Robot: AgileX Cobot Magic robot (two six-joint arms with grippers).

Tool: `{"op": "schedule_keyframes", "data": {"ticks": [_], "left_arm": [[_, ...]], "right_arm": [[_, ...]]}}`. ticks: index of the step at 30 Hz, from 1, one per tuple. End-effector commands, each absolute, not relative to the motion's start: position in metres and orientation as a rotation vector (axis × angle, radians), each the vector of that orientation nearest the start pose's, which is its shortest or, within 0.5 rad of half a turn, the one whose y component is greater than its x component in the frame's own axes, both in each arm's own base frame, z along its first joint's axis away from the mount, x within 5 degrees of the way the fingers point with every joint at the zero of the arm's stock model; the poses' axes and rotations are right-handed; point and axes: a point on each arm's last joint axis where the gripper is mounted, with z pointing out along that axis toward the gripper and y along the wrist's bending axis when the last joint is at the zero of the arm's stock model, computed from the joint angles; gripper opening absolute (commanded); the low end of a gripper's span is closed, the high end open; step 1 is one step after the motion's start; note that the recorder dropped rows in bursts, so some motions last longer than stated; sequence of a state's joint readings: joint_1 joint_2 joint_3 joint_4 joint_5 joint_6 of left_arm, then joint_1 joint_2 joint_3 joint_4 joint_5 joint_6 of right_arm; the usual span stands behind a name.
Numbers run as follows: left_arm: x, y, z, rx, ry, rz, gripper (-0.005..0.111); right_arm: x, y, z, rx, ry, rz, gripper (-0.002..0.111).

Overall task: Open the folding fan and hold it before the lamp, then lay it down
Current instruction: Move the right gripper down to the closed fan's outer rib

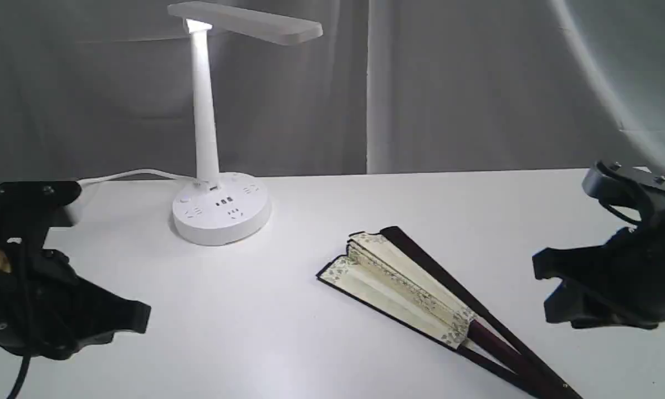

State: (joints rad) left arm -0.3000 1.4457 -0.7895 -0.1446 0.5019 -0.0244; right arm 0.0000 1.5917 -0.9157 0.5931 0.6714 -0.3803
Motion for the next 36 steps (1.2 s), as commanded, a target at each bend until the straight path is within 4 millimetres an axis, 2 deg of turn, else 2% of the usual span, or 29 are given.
{"op": "schedule_keyframes", "data": {"ticks": [1,6,13,19,24,31,36], "left_arm": [[0.258,-0.099,0.207,0.261,2.634,-0.270,0.000],[0.258,-0.113,0.199,0.263,2.655,-0.317,0.000],[0.257,-0.117,0.200,0.336,2.684,-0.339,0.000],[0.270,-0.124,0.213,0.390,2.719,-0.332,0.000],[0.278,-0.123,0.204,0.466,2.792,-0.241,0.000],[0.284,-0.124,0.200,0.418,2.773,-0.226,0.000],[0.286,-0.127,0.201,0.366,2.754,-0.278,0.000]], "right_arm": [[0.315,0.036,0.211,0.009,2.708,0.575,0.029],[0.340,0.042,0.209,-0.027,2.706,0.680,0.044],[0.366,0.046,0.195,0.026,2.723,0.780,0.044],[0.382,0.048,0.178,-0.009,2.759,0.817,0.044],[0.391,0.049,0.163,0.011,2.787,0.845,0.042],[0.407,0.039,0.145,0.059,2.786,0.873,0.042],[0.410,0.037,0.127,0.107,2.800,0.905,0.042]]}}
